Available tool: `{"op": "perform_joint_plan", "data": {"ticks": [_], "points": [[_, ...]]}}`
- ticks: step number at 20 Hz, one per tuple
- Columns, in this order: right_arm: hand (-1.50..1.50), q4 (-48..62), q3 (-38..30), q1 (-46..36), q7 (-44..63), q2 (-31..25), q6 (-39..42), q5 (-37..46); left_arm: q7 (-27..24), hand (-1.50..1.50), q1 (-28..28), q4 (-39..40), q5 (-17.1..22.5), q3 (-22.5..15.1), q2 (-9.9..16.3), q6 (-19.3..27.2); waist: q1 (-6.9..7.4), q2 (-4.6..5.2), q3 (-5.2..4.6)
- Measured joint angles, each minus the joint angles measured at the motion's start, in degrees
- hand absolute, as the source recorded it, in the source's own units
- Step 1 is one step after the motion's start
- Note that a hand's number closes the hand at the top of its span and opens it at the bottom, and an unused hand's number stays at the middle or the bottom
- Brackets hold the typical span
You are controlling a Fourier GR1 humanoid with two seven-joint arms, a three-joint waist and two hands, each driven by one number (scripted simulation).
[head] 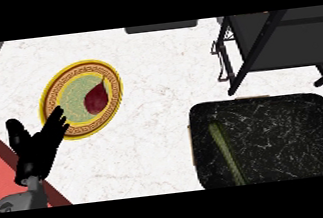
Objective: Pick the lemon from the tray and place it in the tiered shelf
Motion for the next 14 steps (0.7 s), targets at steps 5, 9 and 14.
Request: {"op": "perform_joint_plan", "data": {"ticks": [5, 9, 14], "points": [[-1.5, 1.1, -5.0, -1.8, 1.8, -1.1, -2.8, -4.3, -0.8, 0.0, 0.0, 0.1, -0.5, 0.1, -0.2, -0.1, -0.05, -0.02, 0.05], [-1.5, 2.9, -7.2, -1.8, 0.8, -4.3, -6.9, -4.2, -0.5, 0.0, -0.4, 0.1, -0.8, 0.0, -0.5, 0.4, 0.1, 0.11, 0.02], [-1.5, 5.7, -9.9, -2.0, 1.7, -10.2, -11.5, -3.8, -0.4, 0.0, -0.5, 0.3, -0.8, 0.1, -0.7, 0.3, 0.17, 0.17, 0.05]]}}
